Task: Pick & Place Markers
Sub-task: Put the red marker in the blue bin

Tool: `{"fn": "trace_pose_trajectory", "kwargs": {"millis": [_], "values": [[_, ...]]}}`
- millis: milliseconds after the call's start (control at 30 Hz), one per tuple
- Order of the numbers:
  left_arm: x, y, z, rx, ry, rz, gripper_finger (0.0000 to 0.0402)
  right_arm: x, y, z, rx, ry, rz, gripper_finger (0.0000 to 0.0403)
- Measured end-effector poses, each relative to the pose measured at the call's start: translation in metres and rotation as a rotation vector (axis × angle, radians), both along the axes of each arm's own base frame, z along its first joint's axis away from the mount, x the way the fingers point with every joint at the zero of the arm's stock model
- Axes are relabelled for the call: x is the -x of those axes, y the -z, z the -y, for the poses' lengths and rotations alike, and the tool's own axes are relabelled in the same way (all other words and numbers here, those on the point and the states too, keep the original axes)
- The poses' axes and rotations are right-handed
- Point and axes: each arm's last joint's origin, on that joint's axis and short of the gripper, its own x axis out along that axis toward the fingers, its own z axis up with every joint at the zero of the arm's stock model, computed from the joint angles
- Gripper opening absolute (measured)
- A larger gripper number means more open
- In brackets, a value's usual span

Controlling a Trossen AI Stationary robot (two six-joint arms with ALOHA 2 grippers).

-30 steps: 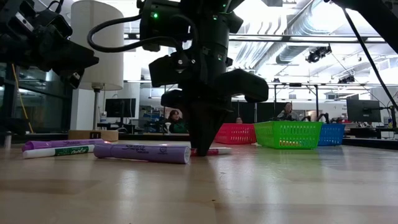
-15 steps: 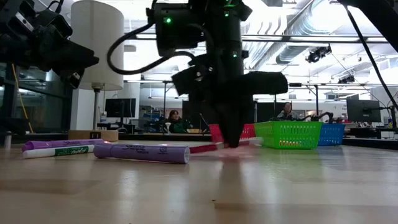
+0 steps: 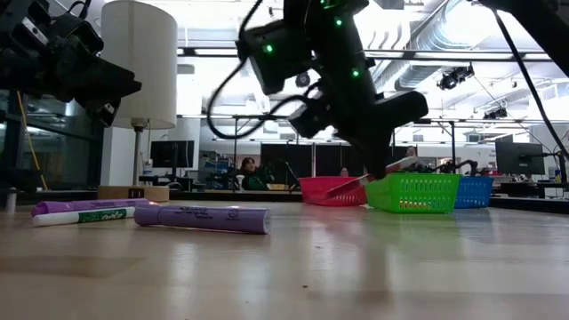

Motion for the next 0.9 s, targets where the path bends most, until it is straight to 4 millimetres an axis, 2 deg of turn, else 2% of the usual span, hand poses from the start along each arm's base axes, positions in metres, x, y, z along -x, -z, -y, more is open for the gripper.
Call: {"fn": "trace_pose_trajectory", "kwargs": {"millis": [133,333,600,900], "values": [[0.0,0.0,0.0,0.0,0.0,0.0,0.0083,0.001,-0.005,0.017,0.049,0.051,0.011,0.0015],[0.0,0.0,0.0,0.0,0.0,0.0,0.0083,0.007,-0.028,0.041,0.117,0.168,0.099,0.0015],[0.0,0.0,0.0,0.0,0.0,-0.001,0.0083,0.036,-0.094,0.08,0.202,0.44,0.331,0.0015],[0.0,0.0,0.0,0.0,0.0,0.0,0.0083,0.094,-0.168,0.123,0.358,0.669,0.581,0.0015]]}}
